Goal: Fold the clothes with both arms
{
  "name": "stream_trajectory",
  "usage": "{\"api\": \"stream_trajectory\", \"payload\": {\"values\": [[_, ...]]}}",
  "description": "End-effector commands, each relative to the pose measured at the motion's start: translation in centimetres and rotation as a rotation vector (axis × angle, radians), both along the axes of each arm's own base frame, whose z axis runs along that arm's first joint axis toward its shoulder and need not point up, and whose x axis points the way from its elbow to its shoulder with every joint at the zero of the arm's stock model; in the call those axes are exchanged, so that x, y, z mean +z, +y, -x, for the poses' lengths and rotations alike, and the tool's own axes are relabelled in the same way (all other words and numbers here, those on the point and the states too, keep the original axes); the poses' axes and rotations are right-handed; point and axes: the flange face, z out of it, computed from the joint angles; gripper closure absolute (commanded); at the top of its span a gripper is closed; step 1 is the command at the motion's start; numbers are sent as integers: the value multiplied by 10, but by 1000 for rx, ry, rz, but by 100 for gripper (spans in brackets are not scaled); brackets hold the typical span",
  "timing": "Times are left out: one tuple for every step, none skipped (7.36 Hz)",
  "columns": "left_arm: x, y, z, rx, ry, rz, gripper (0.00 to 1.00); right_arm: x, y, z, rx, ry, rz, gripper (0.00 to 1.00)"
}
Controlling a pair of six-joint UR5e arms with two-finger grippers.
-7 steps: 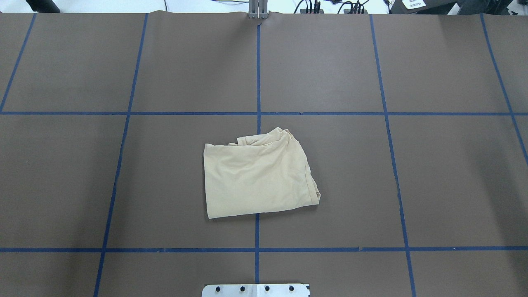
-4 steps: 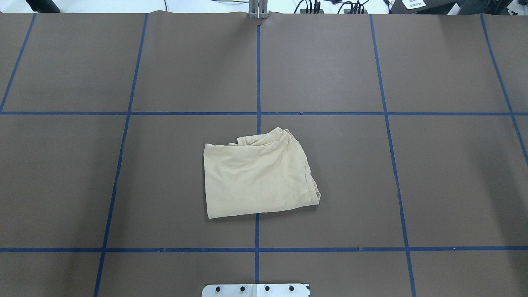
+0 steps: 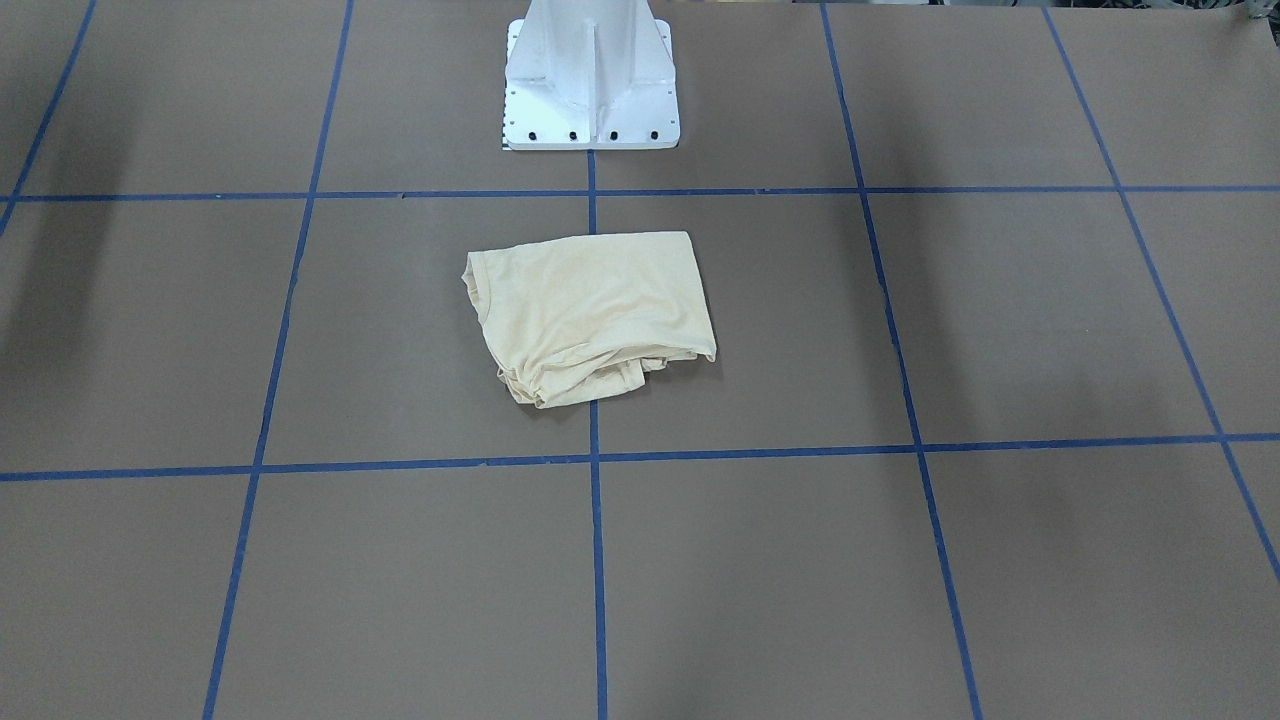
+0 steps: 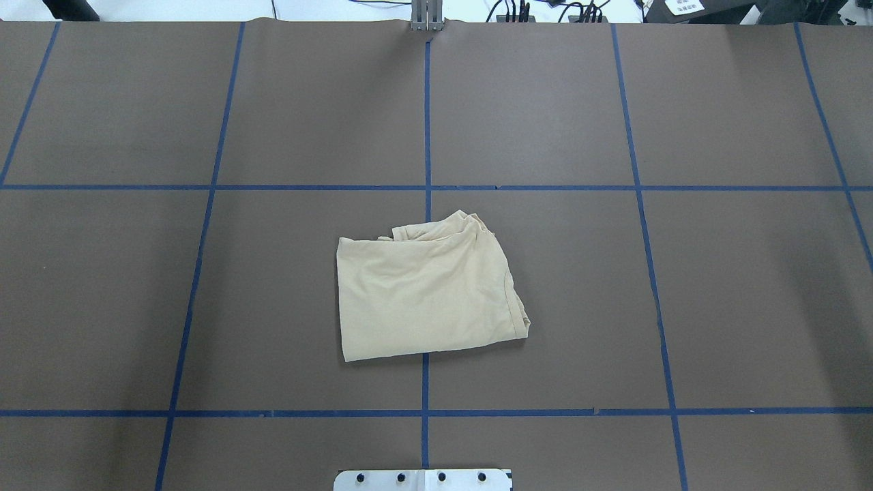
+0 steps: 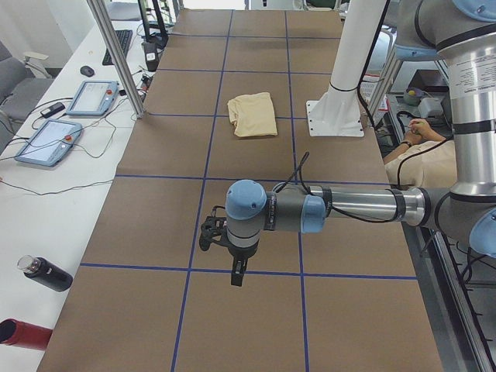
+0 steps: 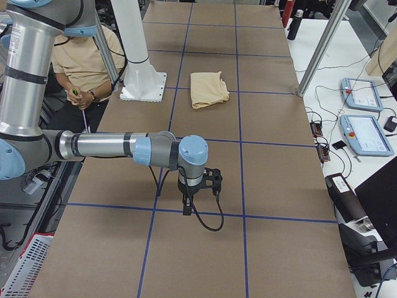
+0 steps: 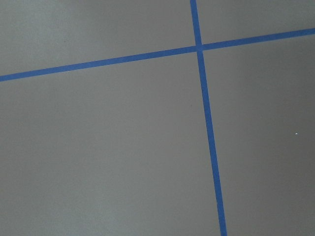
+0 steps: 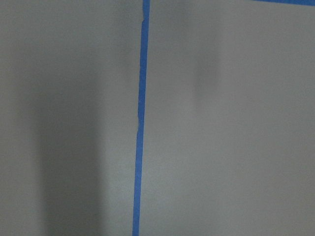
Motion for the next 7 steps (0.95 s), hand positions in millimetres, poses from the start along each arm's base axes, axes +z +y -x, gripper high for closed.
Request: {"api": "stream_trajectory", "payload": {"values": [[0,1,0,0,0,1,0,-1,0,0,0,-2,-2,0],[-1,1,0,-1,0,1,0,-3,0,1,-2,0,-6,0],[1,2,0,-3,0,6,0,-4,-1,1,-3,-2,-10,0],[4,3,1,-4,-1,12,0,-4,-1,1,-3,-2,-10,0],[1,3,0,-5,0,7,0,-4,-1,0,-1,-2,-10,0],[1,3,0,-5,0,9,0,-6,0,0,-1,-4,-13,0],[5,3,0,-4,1,15,0,-7,0,0,-1,-4,-16,0]]}}
